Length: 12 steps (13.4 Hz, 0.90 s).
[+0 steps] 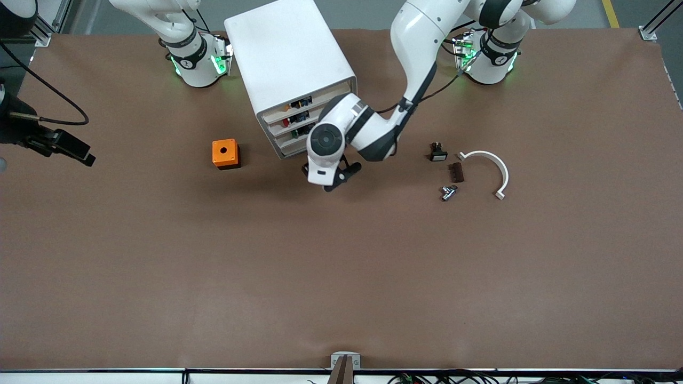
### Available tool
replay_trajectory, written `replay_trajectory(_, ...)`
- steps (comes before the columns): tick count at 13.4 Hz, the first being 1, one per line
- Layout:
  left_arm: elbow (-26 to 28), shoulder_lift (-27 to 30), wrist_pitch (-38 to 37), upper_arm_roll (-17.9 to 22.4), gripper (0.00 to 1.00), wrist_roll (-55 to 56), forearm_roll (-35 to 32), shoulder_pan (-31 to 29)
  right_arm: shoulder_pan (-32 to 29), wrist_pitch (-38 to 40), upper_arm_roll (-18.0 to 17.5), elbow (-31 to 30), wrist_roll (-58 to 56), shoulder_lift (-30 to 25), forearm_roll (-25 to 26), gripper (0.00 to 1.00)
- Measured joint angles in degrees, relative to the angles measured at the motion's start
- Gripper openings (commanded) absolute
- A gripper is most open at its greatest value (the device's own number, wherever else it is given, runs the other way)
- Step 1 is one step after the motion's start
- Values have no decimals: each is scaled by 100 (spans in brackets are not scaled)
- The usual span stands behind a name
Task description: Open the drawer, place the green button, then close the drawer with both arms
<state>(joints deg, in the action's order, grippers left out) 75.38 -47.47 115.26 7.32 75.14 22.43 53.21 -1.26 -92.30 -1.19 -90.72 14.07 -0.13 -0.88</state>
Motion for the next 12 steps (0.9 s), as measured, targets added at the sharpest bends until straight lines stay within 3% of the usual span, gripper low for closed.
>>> replay_trajectory(4,-31,525,-130,650,100,-214,-479,-182,0,181,-31,5,-1,-175,8,100)
replay_trajectory(7,-30,917,-391,726,100,-268,-966,-562,0,219,-48,5,-2,-261,8,100)
replay_trajectory(12,-37,1854,-1287,756,100,-1082,-1002,-1507,0,205,-44,3,-3,-262,12,100)
